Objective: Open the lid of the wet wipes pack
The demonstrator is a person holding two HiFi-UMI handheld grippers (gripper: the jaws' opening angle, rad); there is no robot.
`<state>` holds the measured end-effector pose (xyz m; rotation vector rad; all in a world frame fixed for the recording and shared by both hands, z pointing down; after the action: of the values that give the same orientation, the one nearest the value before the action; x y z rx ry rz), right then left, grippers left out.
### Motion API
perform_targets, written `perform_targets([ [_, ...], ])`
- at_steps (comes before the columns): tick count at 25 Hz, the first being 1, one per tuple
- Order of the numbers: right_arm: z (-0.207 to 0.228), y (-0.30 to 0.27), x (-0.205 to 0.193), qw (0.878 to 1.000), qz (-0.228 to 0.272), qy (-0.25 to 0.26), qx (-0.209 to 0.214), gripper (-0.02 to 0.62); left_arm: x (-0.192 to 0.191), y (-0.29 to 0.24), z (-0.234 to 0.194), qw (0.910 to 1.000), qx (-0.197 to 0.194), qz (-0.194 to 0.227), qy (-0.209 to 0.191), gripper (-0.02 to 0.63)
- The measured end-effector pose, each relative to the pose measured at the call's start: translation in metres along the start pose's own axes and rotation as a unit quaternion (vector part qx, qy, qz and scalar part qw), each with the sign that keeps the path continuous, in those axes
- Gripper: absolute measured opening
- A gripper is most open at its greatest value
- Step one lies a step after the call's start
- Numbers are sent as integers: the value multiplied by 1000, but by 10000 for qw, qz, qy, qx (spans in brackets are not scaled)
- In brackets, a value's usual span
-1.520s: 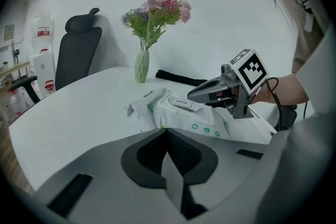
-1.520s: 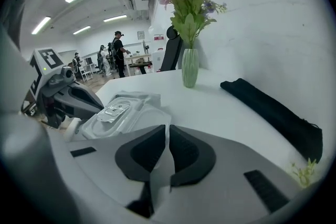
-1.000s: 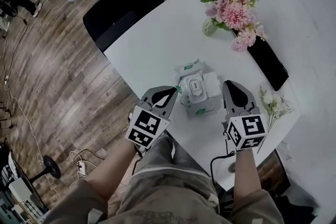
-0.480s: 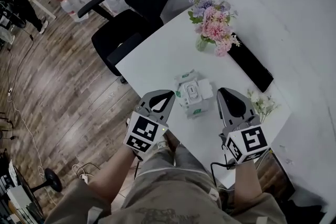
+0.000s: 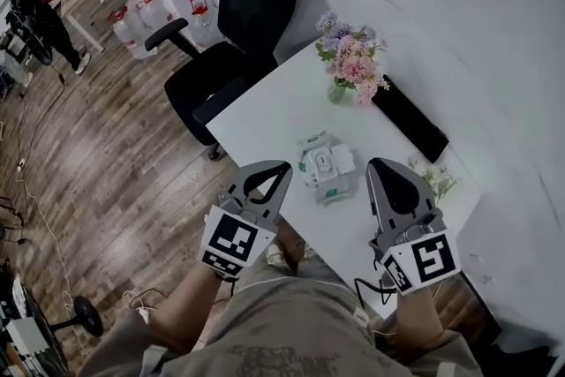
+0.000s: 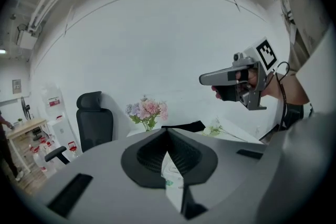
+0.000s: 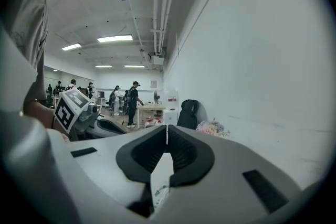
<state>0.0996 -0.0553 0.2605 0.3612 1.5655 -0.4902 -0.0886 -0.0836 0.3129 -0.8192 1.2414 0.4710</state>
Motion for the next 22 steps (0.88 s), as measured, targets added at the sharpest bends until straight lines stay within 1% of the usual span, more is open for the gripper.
perform_targets([
  [2,-3,5,6,10000,63,-28,-3,35,8,12,0,9996,16,128,243,15],
  [4,-7,12,12,9999,125,-28,-1,35,15,23,-1,9991,60,242,344,15],
  [8,-13,25,21,9992,363,-132,-67,35,28,41,-1,9990,204,361,162,15],
  [11,-15,31,20,9990,357,-278,-51,35,31,50,-1,9984,357,414,176,15],
  [13,-16,32,18,9991,304,-305,-20,35,31,53,-2,9977,451,443,254,15],
  [18,-20,28,17,9995,208,-239,63,35,32,57,-5,9977,468,442,208,15],
  [22,-22,25,18,9997,199,-81,117,35,34,58,-6,9972,524,481,228,15],
])
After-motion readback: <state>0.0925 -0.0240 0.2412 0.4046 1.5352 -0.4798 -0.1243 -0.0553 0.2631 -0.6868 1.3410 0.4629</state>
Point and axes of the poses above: the fingertips, and each gripper's own axes: y backward along the fingers, z to its right, x out of its top, the point moved 6 cm from there along y, backward along the fingers, and after that the axes turned 5 degrees about z, right-handed, at the moved point
